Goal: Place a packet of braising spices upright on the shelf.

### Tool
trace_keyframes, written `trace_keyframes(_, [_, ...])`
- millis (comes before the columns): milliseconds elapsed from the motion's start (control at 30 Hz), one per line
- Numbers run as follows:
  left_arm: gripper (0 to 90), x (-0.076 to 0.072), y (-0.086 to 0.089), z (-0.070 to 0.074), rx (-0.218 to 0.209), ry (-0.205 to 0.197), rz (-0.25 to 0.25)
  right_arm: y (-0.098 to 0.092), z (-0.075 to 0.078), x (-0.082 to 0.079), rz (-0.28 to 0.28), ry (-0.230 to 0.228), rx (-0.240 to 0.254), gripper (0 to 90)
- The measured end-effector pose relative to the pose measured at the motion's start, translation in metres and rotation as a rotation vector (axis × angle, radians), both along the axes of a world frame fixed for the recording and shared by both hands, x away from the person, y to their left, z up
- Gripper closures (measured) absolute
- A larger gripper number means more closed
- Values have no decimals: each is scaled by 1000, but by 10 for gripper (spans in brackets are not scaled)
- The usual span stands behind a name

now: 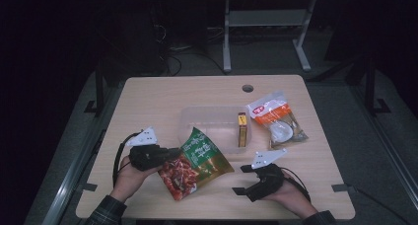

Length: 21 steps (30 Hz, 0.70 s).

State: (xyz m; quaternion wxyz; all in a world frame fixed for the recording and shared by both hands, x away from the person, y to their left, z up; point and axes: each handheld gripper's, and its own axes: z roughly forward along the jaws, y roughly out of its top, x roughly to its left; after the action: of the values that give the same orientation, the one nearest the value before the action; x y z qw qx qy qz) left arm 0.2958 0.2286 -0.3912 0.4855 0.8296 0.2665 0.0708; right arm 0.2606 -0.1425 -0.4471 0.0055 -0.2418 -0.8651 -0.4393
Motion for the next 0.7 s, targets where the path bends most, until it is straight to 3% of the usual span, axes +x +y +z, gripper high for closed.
trace_keyframes(300, [895,1,5,6,-59,-23,46,20,9,11,-13,-14,79,230])
trace_keyframes(567, [895,0,7,9,-96,-25,49,46,15,24,-2,-52,143,279])
trace_keyframes(700, [895,-1,9,10,-127,-27,51,56,15,29,2,-49,193,324])
